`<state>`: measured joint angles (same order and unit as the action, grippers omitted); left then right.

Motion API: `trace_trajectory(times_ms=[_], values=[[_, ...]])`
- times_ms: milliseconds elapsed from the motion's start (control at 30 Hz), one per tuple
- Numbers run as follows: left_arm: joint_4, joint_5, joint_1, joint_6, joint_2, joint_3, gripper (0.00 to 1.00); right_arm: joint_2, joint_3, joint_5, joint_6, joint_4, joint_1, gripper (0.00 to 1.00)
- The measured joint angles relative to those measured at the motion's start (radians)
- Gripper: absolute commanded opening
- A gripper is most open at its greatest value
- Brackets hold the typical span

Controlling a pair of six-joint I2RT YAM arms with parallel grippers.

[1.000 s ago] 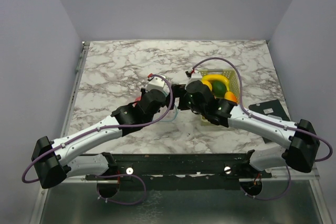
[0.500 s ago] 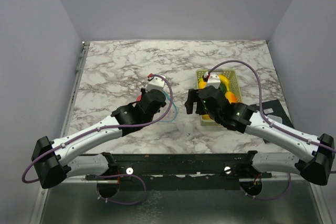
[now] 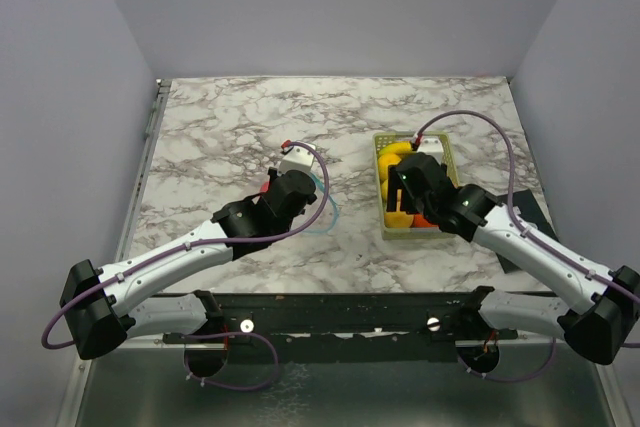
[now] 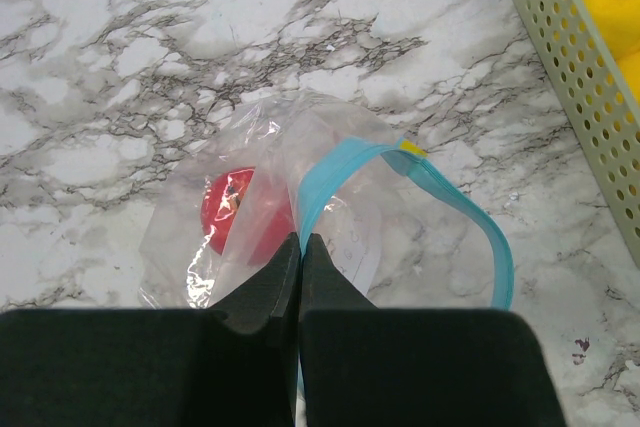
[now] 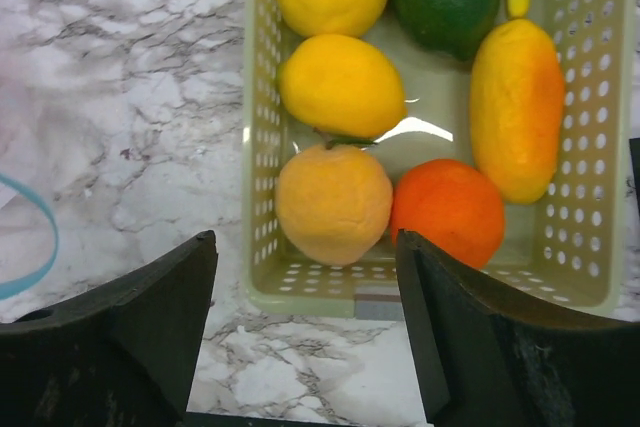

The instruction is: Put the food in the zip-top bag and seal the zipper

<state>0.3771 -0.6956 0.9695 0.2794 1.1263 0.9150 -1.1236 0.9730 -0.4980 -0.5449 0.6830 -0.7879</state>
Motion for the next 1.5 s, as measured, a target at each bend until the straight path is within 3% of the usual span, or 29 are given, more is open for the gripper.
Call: trace_trajectory(times_ms=[167,600,1200,1300,1500], values=[[0.003,0.0,0.0,0.0,0.0,0.0,0.0,-0.004,-0.005,0.052,0.035,-0.003,0.098,0.73],[0.007,0.0,0.0,0.0,0.0,0.0,0.0,-0.163,-0.051,0.172,0.094,-0.075,0.189,0.72],[0.007,0.0,0.0,0.0,0.0,0.0,0.0,-0.272,-0.111,0.234,0.119,-0.169,0.201,0.85],[0.007,0.0,0.0,0.0,0.0,0.0,0.0,-0.281,-0.117,0.234,0.118,-0.18,0.201,0.79],[0.007,0.0,0.0,0.0,0.0,0.0,0.0,-0.281,-0.123,0.23,0.114,-0.189,0.201,0.58]])
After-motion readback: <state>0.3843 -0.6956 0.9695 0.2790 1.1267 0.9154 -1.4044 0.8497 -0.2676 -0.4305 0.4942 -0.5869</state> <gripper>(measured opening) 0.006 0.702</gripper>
